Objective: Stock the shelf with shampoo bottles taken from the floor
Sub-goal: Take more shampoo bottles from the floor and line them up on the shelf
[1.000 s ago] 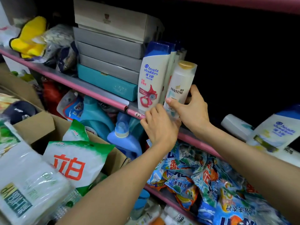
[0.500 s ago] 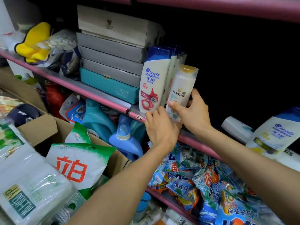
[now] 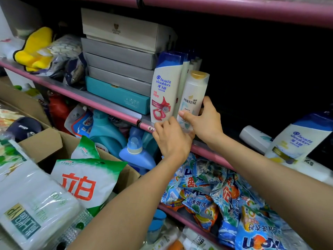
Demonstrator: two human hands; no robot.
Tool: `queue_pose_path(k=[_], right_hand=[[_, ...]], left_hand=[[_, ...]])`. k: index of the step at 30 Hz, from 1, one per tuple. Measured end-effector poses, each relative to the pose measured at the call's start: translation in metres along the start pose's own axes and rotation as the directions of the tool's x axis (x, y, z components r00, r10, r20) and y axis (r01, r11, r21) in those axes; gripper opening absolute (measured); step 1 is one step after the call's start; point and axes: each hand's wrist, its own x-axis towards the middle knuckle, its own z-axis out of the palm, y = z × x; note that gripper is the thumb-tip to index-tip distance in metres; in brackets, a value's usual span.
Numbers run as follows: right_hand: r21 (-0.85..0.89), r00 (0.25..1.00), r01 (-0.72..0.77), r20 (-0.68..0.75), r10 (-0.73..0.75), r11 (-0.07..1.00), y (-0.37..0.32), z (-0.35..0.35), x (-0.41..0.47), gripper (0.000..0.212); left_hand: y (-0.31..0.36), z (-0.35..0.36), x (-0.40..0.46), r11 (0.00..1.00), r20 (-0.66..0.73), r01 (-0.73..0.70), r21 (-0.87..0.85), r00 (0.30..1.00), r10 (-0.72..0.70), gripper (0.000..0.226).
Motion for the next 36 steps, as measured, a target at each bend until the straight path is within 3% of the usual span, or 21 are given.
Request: queue_pose_path(k=[12,19,22,24,28,31,36], right_hand=[[0.014,1.000,0.003,0.021,-0.004,1.000,0.001,0.003,0.002,0.047],[-0.162,0.990,-0.091,0.091,0.107,0.983,0.006,-0.005,-0.014,0.065],[-0.206,0.993,-0.117,0.009,0.122,0.972,0.013,-0.010,-0.038,0.057],[-0.105,0.993,-0.106,-0.068,0.099,0.989,0.019,-0.013,-0.061,0.041],[0.049,0.993,-0.091,-0.070,0.095,0.995,0.044,-0.005,-0.116,0.025],[0.014,0.975,-0.216,0.057,0.215,0.976,0.081,0.012,-0.158,0.023],[-0.138,0.873,-0.437,0.174,0.456,0.889,0.159,0.033,-0.219,0.022]], left_hand=[[-0.002,0.001,-0.001,1.000,-0.034,0.022,-0.020,0.999,-0.023,0.049],[-0.001,-0.023,-0.017,0.984,0.133,0.104,-0.144,0.987,-0.085,0.040],[-0.013,-0.037,-0.036,0.969,0.181,0.101,-0.224,0.982,-0.061,0.037],[-0.027,-0.041,-0.056,0.961,0.243,0.101,-0.259,0.969,-0.036,0.024],[-0.065,-0.034,-0.106,0.949,0.444,0.184,-0.256,0.895,-0.054,0.004],[-0.100,-0.016,-0.146,0.950,0.590,0.269,-0.158,0.798,-0.128,0.011],[-0.152,0.025,-0.209,0.955,0.765,0.288,0.062,0.601,-0.231,0.023]])
